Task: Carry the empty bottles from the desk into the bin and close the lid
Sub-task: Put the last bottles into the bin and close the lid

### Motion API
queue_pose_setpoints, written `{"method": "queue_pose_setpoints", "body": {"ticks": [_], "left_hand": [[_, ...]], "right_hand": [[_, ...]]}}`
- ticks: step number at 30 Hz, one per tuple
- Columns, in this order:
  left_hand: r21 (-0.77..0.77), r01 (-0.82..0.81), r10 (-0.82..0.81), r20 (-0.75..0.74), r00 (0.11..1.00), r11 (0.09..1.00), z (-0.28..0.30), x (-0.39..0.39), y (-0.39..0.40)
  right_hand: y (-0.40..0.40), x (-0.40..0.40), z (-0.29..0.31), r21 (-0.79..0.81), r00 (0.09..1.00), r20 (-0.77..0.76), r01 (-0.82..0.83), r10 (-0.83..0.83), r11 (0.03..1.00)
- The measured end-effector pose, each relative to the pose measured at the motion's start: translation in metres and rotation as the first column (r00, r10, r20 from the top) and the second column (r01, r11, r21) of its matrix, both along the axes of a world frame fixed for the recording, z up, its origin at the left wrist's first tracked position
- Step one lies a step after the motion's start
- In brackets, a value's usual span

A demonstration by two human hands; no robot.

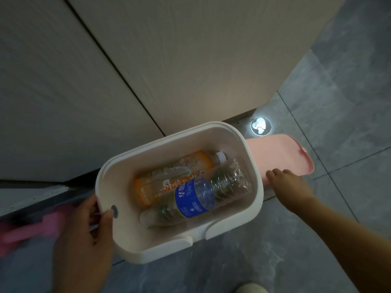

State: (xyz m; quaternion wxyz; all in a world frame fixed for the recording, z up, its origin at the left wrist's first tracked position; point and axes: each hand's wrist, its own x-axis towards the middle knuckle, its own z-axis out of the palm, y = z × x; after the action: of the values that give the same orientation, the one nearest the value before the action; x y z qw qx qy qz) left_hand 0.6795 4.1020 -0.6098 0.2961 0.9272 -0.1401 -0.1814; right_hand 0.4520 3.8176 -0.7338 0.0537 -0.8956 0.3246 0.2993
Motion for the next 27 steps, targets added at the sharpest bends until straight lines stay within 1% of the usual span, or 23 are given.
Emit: {"method": "queue_pose_setpoints", "body": {"ticks": [4, 7, 11, 15, 17, 19, 21, 25, 27], "left_hand": [[0.008, -0.017, 0.017, 0.020, 1.000, 1.000, 0.013, -0.005, -0.011], [0.040, -0.016, 0.015, 0.022, 1.000, 0.999, 0.020, -0.007, -0.017], [0.093, -0.037, 0.037, 0.003, 0.999, 0.995, 0.026, -0.008, -0.023], [0.129, -0.049, 0.052, -0.016, 0.999, 0.990, 0.028, -0.007, -0.025], [0.121, -0.057, 0.061, -0.027, 0.998, 0.991, 0.030, -0.006, -0.026], [0.126, -0.067, 0.074, -0.049, 0.996, 0.990, 0.031, -0.005, -0.027], [0.165, -0.058, 0.070, -0.071, 0.995, 0.985, 0.033, -0.003, -0.027], [0.232, -0.012, 0.042, -0.126, 0.991, 0.973, 0.039, 0.000, -0.026], [0.240, -0.016, 0.054, -0.155, 0.986, 0.971, 0.044, 0.000, -0.028]], "right_hand": [[-0.005, -0.008, 0.025, -0.002, 0.997, 0.055, 0.049, -0.048, 0.999], [-0.003, -0.010, 0.050, 0.023, 0.985, 0.116, 0.130, -0.132, 0.991], [0.007, -0.010, 0.083, 0.042, 0.952, 0.199, 0.228, -0.232, 0.973], [0.018, -0.010, 0.113, 0.107, 0.900, 0.303, 0.294, -0.313, 0.950], [0.023, -0.011, 0.128, 0.169, 0.854, 0.353, 0.344, -0.383, 0.924], [0.030, -0.012, 0.146, 0.233, 0.782, 0.403, 0.415, -0.476, 0.879], [0.038, -0.014, 0.164, 0.277, 0.706, 0.447, 0.475, -0.550, 0.835], [0.048, -0.021, 0.200, 0.353, 0.595, 0.485, 0.538, -0.641, 0.766], [0.050, -0.026, 0.219, 0.411, 0.508, 0.525, 0.552, -0.683, 0.726]]}}
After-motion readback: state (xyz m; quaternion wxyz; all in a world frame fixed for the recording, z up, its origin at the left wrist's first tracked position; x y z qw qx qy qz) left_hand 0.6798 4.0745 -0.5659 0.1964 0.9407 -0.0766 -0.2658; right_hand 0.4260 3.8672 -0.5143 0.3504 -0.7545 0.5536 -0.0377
